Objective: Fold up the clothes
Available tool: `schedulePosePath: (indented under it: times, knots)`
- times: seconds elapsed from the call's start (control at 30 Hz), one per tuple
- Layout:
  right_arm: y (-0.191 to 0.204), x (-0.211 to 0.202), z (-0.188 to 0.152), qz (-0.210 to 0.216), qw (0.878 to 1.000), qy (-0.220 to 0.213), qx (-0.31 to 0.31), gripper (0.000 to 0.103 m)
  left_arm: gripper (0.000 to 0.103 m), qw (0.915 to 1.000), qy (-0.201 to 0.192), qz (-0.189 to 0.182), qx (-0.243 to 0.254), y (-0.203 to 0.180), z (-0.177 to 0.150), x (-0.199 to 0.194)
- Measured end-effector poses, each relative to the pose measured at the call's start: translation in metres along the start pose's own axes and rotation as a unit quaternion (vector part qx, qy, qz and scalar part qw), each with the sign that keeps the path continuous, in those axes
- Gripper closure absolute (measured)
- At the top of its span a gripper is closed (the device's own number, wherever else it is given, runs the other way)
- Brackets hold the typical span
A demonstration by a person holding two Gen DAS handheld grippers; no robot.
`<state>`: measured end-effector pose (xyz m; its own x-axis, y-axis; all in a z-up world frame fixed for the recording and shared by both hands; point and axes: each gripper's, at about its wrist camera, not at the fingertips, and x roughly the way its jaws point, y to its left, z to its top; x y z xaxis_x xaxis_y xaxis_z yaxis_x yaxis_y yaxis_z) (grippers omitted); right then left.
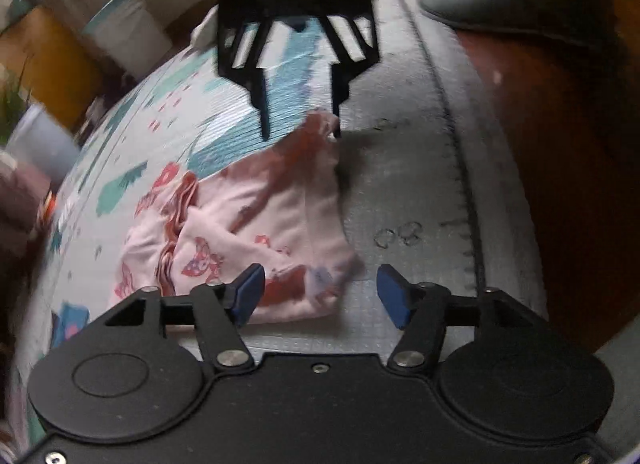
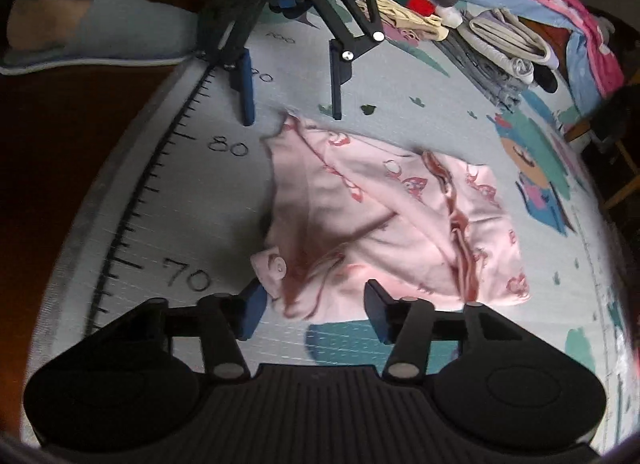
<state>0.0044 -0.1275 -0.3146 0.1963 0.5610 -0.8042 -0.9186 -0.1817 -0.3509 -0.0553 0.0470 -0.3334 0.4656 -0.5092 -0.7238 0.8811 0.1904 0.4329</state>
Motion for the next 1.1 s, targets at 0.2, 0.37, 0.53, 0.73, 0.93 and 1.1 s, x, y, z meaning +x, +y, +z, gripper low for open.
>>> schedulePosePath:
  times: [0.2,0.37,0.53,0.73,0.93,1.1]
  knots:
    - [0.007,-0.037,-0.015,0.002,0.998,-0.027,0.049,0.086,0.041,0.9999,0.001,0.01,-0.004,0.0,0.004,0.005]
    - [-0.021,-0.052,-0.014,0.008,0.987,-0.061,0.151,0.087,0.037,0.9996,0.001,0.021,-0.018,-0.003,0.004,0.003]
    - [-0.06,-0.055,-0.02,0.028,0.954,-0.088,0.286,0.087,0.032,0.9986,0.009,0.04,-0.032,-0.005,0.007,0.006]
    - [-0.077,-0.054,-0.032,0.051,0.93,-0.099,0.35,0.087,0.032,0.9972,0.024,0.049,-0.052,-0.003,0.011,0.007]
    - [-0.085,-0.052,-0.044,0.073,0.898,-0.108,0.421,0.087,0.034,0.9977,0.03,0.061,0.004,-0.008,0.012,0.007]
    - [-0.09,-0.051,-0.047,0.077,0.894,-0.112,0.426,0.087,0.09,0.9966,0.047,0.067,0.005,-0.004,0.015,0.01]
